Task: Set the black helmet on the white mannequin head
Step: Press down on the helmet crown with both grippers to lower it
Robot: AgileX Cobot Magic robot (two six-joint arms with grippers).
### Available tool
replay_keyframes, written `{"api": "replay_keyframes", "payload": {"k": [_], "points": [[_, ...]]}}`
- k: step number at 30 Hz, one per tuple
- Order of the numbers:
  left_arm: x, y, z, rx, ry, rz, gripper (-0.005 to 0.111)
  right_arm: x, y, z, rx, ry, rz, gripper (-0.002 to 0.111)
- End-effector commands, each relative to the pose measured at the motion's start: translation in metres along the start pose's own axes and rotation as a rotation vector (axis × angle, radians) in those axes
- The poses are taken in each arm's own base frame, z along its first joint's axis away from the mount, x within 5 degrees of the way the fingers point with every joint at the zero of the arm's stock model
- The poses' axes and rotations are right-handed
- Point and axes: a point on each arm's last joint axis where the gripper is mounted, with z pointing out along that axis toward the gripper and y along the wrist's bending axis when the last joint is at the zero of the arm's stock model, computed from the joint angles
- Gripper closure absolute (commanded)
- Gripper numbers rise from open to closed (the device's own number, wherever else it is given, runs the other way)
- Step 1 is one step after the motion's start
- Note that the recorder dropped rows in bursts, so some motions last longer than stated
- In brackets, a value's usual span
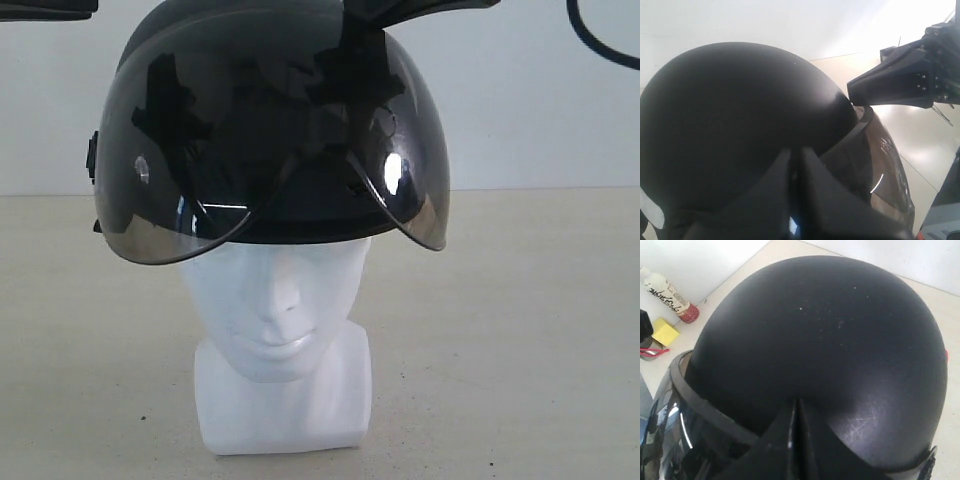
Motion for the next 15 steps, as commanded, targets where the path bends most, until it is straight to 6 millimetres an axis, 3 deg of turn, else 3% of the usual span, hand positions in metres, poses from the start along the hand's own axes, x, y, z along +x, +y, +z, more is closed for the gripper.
{"api": "replay_keyframes", "payload": {"k": [1,7,15], "points": [[0.002,-0.001,0.002,0.010,0.011,0.002,0.102,0.007,0.005,0.000,-0.030,0.072,-0.001,0.108],[0.002,-0.001,0.002,0.010,0.011,0.002,0.102,0.008,0.006,0.000,-0.043,0.082,0.004,0.108],[0.001,0.003,0.007,0.018,0.007,-0.007,0.102,0.011,0.025,0.010,-0.070,0.099,-0.061,0.108]]}}
